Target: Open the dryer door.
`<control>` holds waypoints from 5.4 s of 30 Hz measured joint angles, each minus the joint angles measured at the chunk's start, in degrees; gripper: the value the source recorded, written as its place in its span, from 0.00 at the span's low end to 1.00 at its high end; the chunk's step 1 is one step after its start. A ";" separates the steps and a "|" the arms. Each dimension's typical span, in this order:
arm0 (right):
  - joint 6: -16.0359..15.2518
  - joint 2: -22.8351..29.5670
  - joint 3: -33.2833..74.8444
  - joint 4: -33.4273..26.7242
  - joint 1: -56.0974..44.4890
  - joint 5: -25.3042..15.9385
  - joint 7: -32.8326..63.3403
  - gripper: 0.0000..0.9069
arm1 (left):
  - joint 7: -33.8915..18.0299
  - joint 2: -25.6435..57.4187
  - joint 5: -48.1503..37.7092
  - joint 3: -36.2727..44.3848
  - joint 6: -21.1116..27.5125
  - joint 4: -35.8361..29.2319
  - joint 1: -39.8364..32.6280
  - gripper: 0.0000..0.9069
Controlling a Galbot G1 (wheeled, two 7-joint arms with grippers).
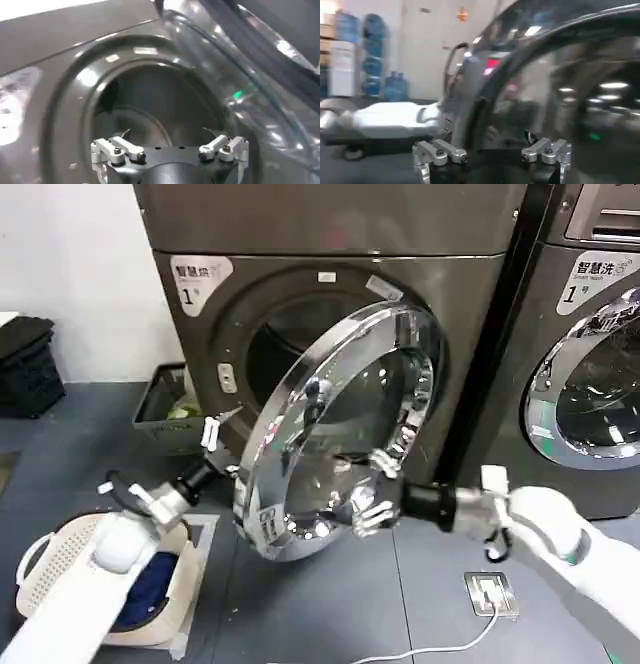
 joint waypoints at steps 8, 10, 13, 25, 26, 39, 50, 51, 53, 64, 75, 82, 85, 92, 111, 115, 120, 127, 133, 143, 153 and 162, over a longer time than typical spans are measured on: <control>1.10 0.49 26.24 1.90 -23.53 -1.03 1.26 1.00 | 0.00 -0.54 -0.47 6.20 -0.05 1.41 -5.11 1.00; 1.62 1.91 33.50 2.73 -30.30 -2.34 2.43 1.00 | 0.04 -0.80 -0.56 7.59 -0.22 1.76 -6.24 1.00; 2.72 4.83 42.18 3.78 -38.79 -4.28 4.16 1.00 | 0.06 -1.28 -0.80 9.44 -0.44 2.33 -7.96 1.00; 7.52 22.53 63.97 7.39 -58.87 -12.45 9.20 1.00 | 0.13 -2.86 -2.20 17.84 -2.41 5.12 -14.59 1.00; 7.61 24.00 65.14 7.69 -59.57 -12.95 9.73 1.00 | 0.12 -3.14 -2.32 18.54 -2.52 5.45 -15.23 1.00; 9.97 42.98 77.23 9.62 -64.35 -20.93 20.16 1.00 | 0.35 -7.20 -2.88 26.38 -3.11 9.86 -22.72 1.00; 8.83 52.67 83.69 7.39 -65.14 -24.65 30.01 1.00 | 0.36 -11.35 -2.74 33.53 -3.09 13.30 -28.56 1.00; 8.95 53.44 84.30 7.09 -64.95 -25.40 31.22 1.00 | 0.36 -11.78 -2.75 34.17 -3.15 13.75 -29.07 1.00; 9.32 54.92 85.53 6.37 -64.46 -26.94 33.75 1.00 | 0.36 -12.75 -2.79 35.42 -3.31 14.62 -30.21 1.00; 8.01 61.69 93.40 0.95 -60.34 -32.10 47.79 1.00 | 0.32 -17.52 -3.53 41.27 -5.00 19.40 -35.03 1.00; 4.72 61.64 102.62 -6.17 -60.00 -34.36 51.12 1.00 | -0.13 -21.81 -3.51 46.11 -5.34 23.63 -38.63 1.00; 6.08 61.63 106.91 -10.97 -61.55 -35.07 48.59 1.00 | -0.33 -25.38 -2.85 47.68 -4.47 25.74 -39.63 1.00; 6.58 61.63 108.12 -13.11 -62.31 -34.95 47.79 1.00 | -0.33 -27.01 -2.78 47.99 -4.44 26.61 -39.79 1.00; 6.94 59.58 109.01 -16.39 -63.56 -35.01 46.72 1.00 | -0.32 -29.54 -2.52 48.04 -3.58 27.19 -39.87 1.00; 7.96 53.01 109.62 -21.08 -64.15 -36.00 45.39 1.00 | -0.44 -30.89 -1.86 47.57 -2.26 27.43 -38.87 1.00; 7.97 51.77 109.95 -21.82 -64.41 -35.97 45.12 1.00 | -0.45 -29.99 -1.93 46.87 -1.51 25.61 -37.75 1.00; 7.74 51.36 109.94 -21.50 -64.47 -35.92 44.87 1.00 | -0.45 -27.65 -2.39 45.64 0.19 21.95 -35.54 1.00; 6.43 50.61 109.35 -20.65 -63.83 -36.00 44.32 1.00 | -0.39 -22.63 -6.89 41.19 6.80 13.55 -29.96 1.00; 4.83 49.53 109.34 -20.61 -63.23 -36.05 43.82 1.00 | -5.42 -17.11 -15.26 35.01 15.01 4.72 -23.32 1.00; 3.58 48.62 108.04 -18.99 -61.63 -34.98 42.80 1.00 | -14.13 -8.21 -20.71 20.11 25.67 -8.49 -11.35 1.00; 2.60 46.46 106.90 -17.74 -61.02 -33.71 42.40 1.00 | -21.82 -1.33 -29.46 2.95 35.64 -14.98 3.88 1.00; 1.64 44.36 104.37 -16.71 -59.39 -33.76 42.42 1.00 | -28.15 1.77 -40.39 -13.71 44.63 -17.89 16.33 1.00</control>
